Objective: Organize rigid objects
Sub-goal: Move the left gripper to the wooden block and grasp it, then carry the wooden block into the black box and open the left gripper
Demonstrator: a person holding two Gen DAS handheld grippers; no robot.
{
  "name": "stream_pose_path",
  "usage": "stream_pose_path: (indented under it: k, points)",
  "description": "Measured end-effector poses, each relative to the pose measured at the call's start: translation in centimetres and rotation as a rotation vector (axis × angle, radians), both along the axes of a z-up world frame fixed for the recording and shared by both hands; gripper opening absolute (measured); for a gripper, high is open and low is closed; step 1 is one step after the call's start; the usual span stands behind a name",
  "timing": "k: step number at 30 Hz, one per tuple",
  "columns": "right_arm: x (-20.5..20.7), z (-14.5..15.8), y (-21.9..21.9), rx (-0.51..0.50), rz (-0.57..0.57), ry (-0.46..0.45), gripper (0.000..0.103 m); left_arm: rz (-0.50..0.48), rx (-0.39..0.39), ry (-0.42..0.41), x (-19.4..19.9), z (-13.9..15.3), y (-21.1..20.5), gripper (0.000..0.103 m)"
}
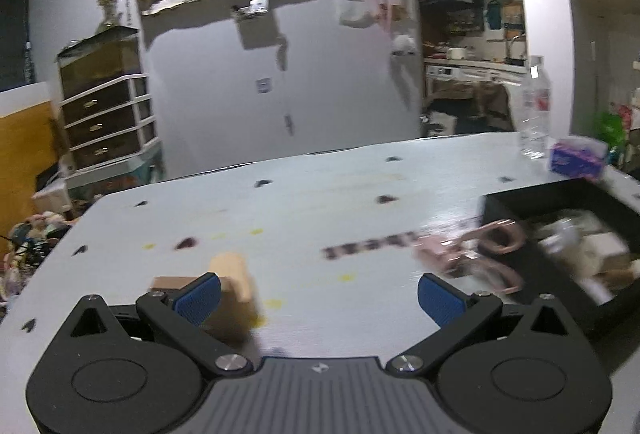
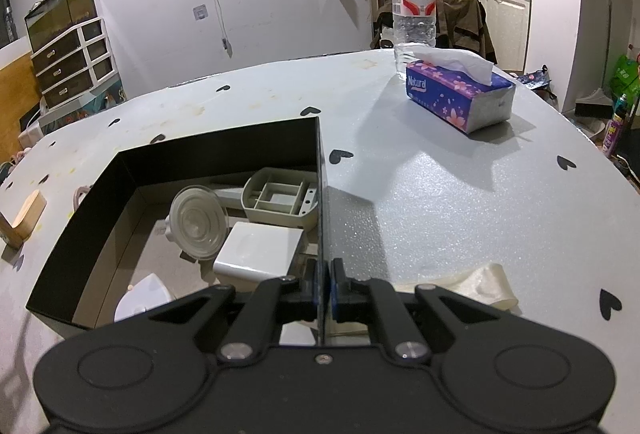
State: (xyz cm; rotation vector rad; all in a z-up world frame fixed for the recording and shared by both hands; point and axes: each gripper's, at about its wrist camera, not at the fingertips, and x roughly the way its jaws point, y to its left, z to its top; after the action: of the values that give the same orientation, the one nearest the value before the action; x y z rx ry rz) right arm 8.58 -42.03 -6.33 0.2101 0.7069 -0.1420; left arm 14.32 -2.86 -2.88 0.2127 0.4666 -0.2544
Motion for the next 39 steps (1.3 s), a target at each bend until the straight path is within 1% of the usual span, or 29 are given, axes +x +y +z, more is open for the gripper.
stream_pose_path:
  k: [2, 5, 7, 10, 14, 18, 19, 20, 25, 29, 31, 34, 37, 39]
  points:
    - [0.1, 0.0, 0.1, -0.003, -0.002, 0.002, 0.006, 0.038, 0.012, 0.015, 1.2, -0.7, 1.4, 0.103]
    - [0.1, 0.0, 0.1, -0.007, -0.005, 0.005, 0.006, 0.085, -0.019, 0.046, 3.1, -1.7, 3.3, 0.103]
    - [0.2, 0.0, 0.1, -0.01, -0.007, 0.008, 0.006, 0.109, -0.042, 0.049, 4.0, -2.1, 4.6, 0.103]
    - [0.2, 0.0, 0.2, -0.012, -0.009, 0.011, 0.006, 0.121, -0.048, 0.039, 5.4, -2.3, 5.8, 0.103]
    - [0.2, 0.0, 0.2, -0.014, -0.012, 0.014, 0.006, 0.118, -0.028, 0.02, 6.8, -2.6, 6.6, 0.101]
    - [0.3, 0.0, 0.3, -0.019, -0.013, 0.017, 0.006, 0.098, -0.024, 0.039, 7.7, -2.9, 6.8, 0.085]
    - [0.3, 0.0, 0.3, -0.018, -0.013, 0.016, 0.006, 0.094, -0.033, 0.044, 7.8, -2.9, 6.9, 0.079]
    - [0.3, 0.0, 0.3, -0.018, -0.013, 0.016, 0.006, 0.091, -0.045, 0.047, 7.7, -2.9, 6.9, 0.076]
    - [0.3, 0.0, 0.3, -0.017, -0.013, 0.016, 0.006, 0.111, -0.049, 0.046, 7.4, -2.9, 6.9, 0.076]
    - [0.3, 0.0, 0.3, -0.019, -0.014, 0.016, 0.006, 0.139, -0.078, 0.057, 6.7, -2.0, 6.7, 0.076]
    - [0.3, 0.0, 0.3, -0.022, -0.013, 0.016, 0.006, 0.123, -0.104, 0.048, 5.7, -1.1, 6.1, 0.076]
    - [0.3, 0.0, 0.3, -0.021, -0.013, 0.016, 0.006, 0.069, -0.15, 0.034, 4.0, 0.7, 4.5, 0.076]
    - [0.3, 0.0, 0.3, -0.021, -0.013, 0.016, 0.006, -0.016, -0.205, 0.036, 2.5, 2.3, 2.3, 0.076]
    - [0.3, 0.0, 0.3, -0.021, -0.013, 0.015, 0.006, -0.089, -0.231, 0.037, 1.6, 3.3, 0.6, 0.076]
